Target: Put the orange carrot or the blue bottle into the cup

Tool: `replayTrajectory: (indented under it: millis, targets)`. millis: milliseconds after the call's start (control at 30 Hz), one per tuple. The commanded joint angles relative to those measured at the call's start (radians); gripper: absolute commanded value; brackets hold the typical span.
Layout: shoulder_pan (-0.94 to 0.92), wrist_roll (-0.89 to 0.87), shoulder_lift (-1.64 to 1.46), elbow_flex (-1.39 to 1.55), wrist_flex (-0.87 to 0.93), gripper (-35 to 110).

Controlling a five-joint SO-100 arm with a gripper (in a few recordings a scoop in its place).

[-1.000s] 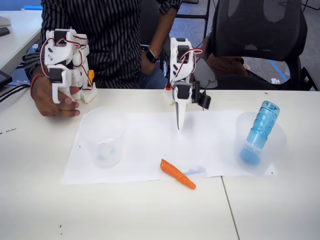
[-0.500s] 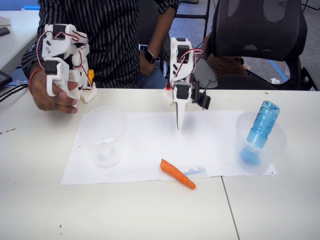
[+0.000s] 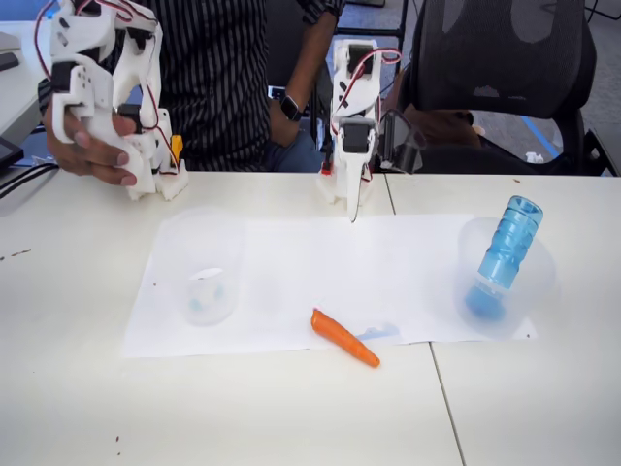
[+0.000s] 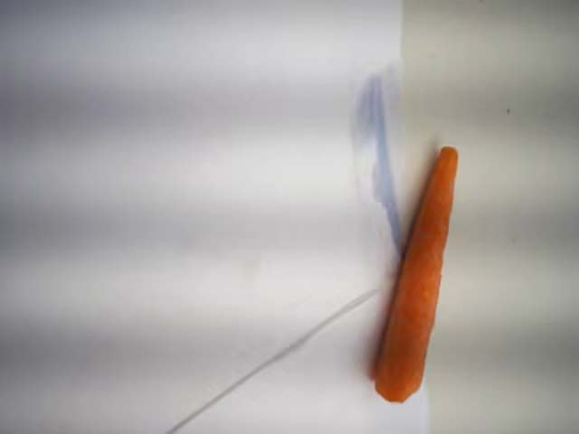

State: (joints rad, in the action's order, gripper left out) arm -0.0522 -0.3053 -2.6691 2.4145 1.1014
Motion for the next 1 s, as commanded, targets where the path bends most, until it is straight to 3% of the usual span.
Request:
replayTrajectory:
  millis: [0,167,467,967]
  targets:
    - [-0.052,-0.150,0.219,-0.287,0.003,11]
    - [-0.103,-0.242,0.348,-0.443,0.049,13]
    - [-0.101,-0.295,0.551,-0.615,0.187,42]
    - [-0.115,-0.140,0.908,-0.904,0.308,34]
